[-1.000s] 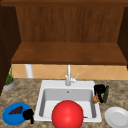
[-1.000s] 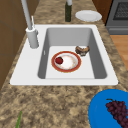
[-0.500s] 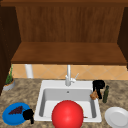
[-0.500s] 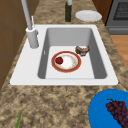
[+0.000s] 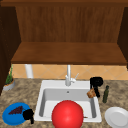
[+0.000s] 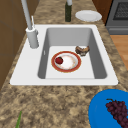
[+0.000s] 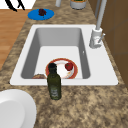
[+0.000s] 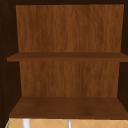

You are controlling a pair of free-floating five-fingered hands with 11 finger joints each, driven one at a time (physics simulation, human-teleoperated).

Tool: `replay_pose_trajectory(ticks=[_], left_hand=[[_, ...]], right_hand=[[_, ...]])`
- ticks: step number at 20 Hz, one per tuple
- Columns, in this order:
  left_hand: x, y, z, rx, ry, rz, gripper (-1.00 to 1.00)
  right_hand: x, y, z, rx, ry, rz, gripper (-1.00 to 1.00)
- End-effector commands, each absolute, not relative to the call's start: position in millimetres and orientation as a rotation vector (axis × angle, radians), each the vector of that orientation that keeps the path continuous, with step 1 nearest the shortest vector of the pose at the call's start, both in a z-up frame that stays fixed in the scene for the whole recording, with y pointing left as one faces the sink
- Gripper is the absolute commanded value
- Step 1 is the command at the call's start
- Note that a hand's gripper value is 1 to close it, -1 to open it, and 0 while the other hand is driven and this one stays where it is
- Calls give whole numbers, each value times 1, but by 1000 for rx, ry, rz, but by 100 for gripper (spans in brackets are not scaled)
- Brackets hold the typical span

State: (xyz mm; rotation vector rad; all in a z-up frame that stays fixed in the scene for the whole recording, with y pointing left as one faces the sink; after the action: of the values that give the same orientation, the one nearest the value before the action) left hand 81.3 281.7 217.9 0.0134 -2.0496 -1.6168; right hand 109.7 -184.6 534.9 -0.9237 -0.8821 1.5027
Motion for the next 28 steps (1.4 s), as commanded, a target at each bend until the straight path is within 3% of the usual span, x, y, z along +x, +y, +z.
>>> replay_pose_trajectory(ticks=[1, 17, 28], left_hand=[[81, 282, 218, 13, -2050, -1617, 0], [81, 282, 218, 13, -2050, -1617, 0], [81, 282, 218, 13, -2050, -1617, 0]], right_hand=[[93, -172, 566, -909, -895, 1491, 100], [66, -119, 689, -907, -874, 1453, 100], [102, -96, 771, -955, -862, 1429, 100]])
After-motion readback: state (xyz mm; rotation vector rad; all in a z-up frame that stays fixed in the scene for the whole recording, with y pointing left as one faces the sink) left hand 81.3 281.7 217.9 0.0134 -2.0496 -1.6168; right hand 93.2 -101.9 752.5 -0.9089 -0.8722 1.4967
